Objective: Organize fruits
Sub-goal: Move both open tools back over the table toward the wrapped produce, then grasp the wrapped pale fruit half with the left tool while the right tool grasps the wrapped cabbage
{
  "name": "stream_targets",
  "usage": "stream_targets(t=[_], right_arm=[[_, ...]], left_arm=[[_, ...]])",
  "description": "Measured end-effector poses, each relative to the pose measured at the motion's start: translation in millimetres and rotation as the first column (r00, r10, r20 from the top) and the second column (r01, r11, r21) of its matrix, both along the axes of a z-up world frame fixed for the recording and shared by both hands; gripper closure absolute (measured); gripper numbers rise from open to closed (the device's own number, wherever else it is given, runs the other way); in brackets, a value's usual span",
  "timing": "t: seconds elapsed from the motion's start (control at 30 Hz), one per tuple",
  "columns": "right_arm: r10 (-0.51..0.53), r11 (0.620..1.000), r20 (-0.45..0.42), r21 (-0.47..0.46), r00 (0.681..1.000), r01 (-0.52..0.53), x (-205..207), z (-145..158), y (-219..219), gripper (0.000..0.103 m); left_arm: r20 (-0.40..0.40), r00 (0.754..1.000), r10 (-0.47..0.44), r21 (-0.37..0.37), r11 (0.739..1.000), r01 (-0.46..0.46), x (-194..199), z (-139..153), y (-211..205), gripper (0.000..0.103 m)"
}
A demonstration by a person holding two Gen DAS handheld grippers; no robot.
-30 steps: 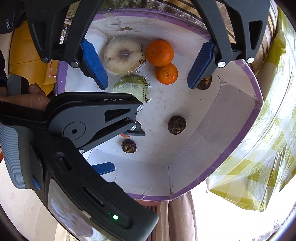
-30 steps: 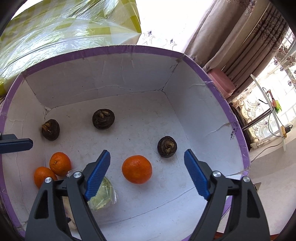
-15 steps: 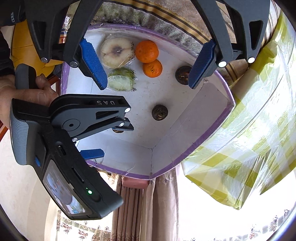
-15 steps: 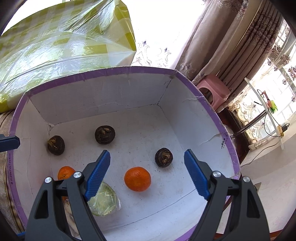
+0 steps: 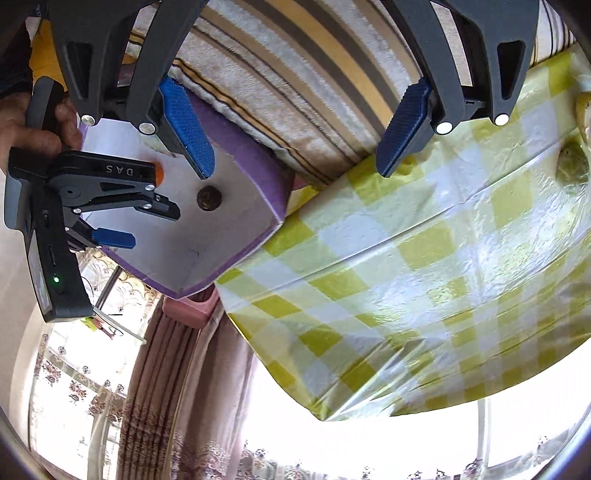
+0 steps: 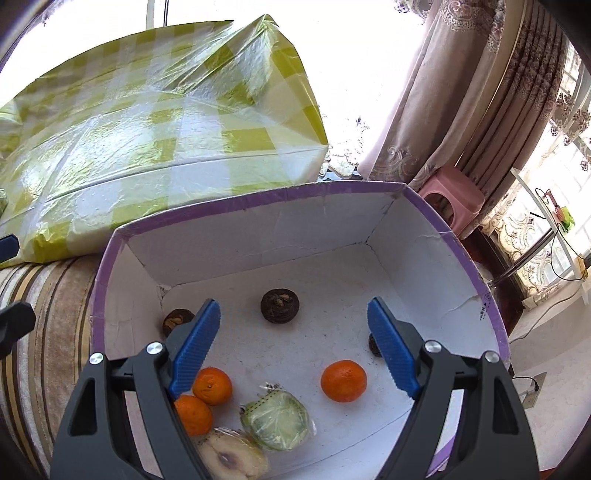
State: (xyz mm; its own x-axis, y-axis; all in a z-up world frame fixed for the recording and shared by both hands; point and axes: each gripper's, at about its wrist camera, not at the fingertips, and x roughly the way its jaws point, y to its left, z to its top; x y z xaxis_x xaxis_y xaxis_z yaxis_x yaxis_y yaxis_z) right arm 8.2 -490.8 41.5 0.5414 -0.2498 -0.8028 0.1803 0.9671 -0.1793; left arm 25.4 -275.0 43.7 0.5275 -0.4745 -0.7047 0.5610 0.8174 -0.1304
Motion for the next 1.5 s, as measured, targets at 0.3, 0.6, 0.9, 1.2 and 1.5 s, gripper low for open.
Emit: stream_targets(t=[0.3,0.6,0.9,1.2,1.5], right_arm=[[0.088,0.993,0.02,0.08,0.996,-0.089,12.5,5.1,56.7,0.021],[0.164,0.98,0.049,0.108,0.985,-0.169,20.5,14.2,111.4,0.021],[0.198,0.963,0.088,0.169,0.976,-0.21,25.1,17.1,153.7,0.021],[0.266,0.921,0.085,0.273,0.96,-0.279,29.9,3.7,199.1,0.021],[0.307,0.919,0.141,0.211,0.941,-0.332,31.7,3.0,233.0,0.021]], left_arm=[[0.003,0.987,0.158,0.021,0.987,-0.158,8.6,1.6,60.1,0.017],[0.001,0.956,0.292,0.051,0.955,-0.291,16.1,0.1,104.5,0.017],[0.049,0.907,0.419,0.041,0.906,-0.421,8.4,7.1,147.8,0.016],[0.064,0.844,0.533,0.031,0.844,-0.535,-3.0,9.7,201.3,0.016],[-0.011,0.774,0.633,0.021,0.774,-0.633,1.7,-1.6,269.2,0.017]])
